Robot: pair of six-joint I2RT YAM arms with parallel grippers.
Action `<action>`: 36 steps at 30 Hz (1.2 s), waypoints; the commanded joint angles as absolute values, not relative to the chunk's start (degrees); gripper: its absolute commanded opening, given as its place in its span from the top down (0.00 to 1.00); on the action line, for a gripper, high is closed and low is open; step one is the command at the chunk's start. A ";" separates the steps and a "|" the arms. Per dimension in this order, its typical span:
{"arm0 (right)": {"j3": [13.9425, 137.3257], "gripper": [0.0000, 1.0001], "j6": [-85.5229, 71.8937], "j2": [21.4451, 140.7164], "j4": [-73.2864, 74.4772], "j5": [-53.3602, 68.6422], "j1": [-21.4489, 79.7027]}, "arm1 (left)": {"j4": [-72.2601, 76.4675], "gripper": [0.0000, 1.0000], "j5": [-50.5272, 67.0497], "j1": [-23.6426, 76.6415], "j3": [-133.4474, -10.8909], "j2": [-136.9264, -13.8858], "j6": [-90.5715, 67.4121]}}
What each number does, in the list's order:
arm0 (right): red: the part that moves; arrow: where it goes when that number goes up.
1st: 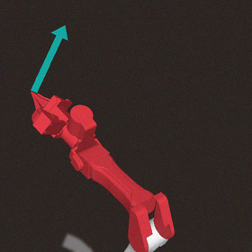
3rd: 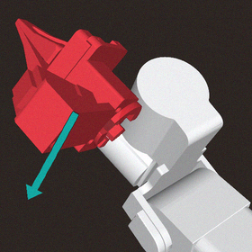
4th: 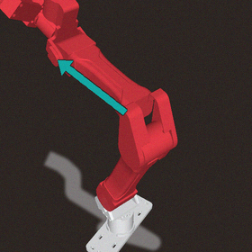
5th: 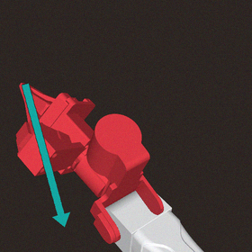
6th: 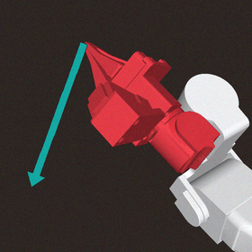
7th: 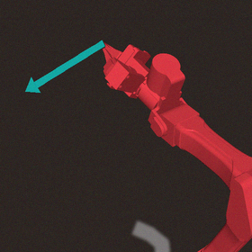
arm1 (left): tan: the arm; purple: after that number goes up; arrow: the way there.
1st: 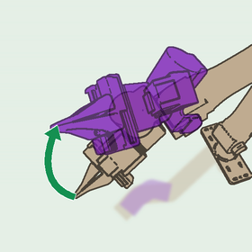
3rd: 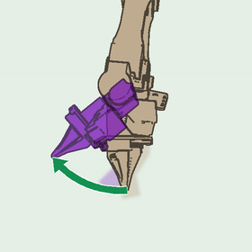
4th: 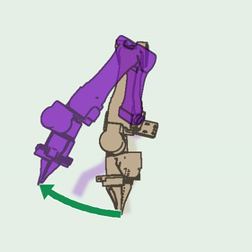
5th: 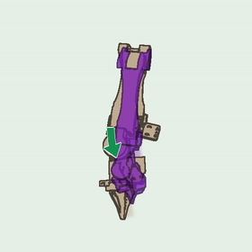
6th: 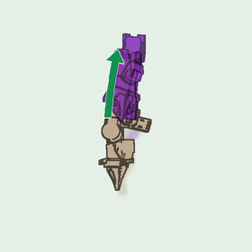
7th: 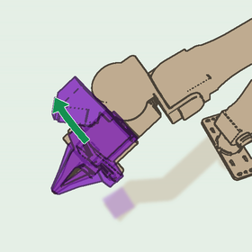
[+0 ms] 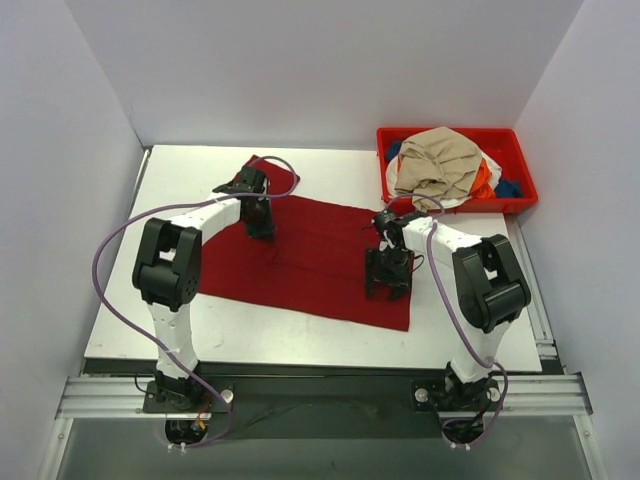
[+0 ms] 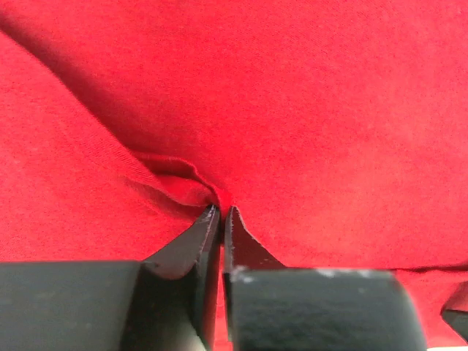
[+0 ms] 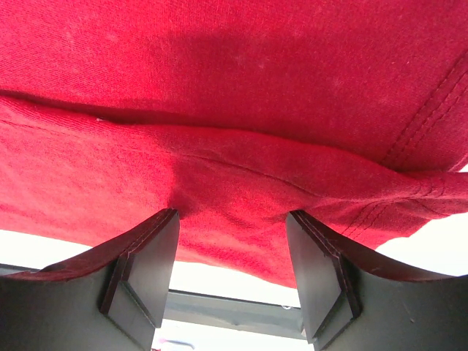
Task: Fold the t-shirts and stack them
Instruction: Fold the flattened tshirt in 1/3 of the way
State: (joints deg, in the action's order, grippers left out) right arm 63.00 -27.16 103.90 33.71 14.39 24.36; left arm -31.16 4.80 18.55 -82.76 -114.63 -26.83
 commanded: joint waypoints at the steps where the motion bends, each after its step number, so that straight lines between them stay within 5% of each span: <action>1: 61.61 0.40 -27.77 106.96 33.66 16.17 24.79 | -31.55 0.82 5.80 19.16 -86.48 -114.96 -25.58; 7: 61.26 0.40 -27.69 106.44 33.75 15.82 24.79 | -32.43 0.43 6.15 19.34 -88.41 -112.34 -26.45; 12: 61.35 0.39 -27.60 104.95 34.54 15.29 24.79 | -33.66 0.24 7.90 16.80 -88.69 -106.54 -28.56; 26: 65.57 0.39 -25.23 102.39 36.56 15.03 25.40 | -35.59 0.17 14.50 -13.78 -63.81 -84.29 -21.01; 36: 66.09 0.39 -24.34 108.63 34.72 14.77 25.40 | -29.01 0.17 15.73 -14.41 -63.46 -91.92 -23.11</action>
State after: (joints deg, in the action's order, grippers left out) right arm 65.84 -25.21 105.93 34.85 14.96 25.15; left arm -33.47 13.67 -14.35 -63.07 -89.27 -22.85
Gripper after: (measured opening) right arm 0.607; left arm 0.832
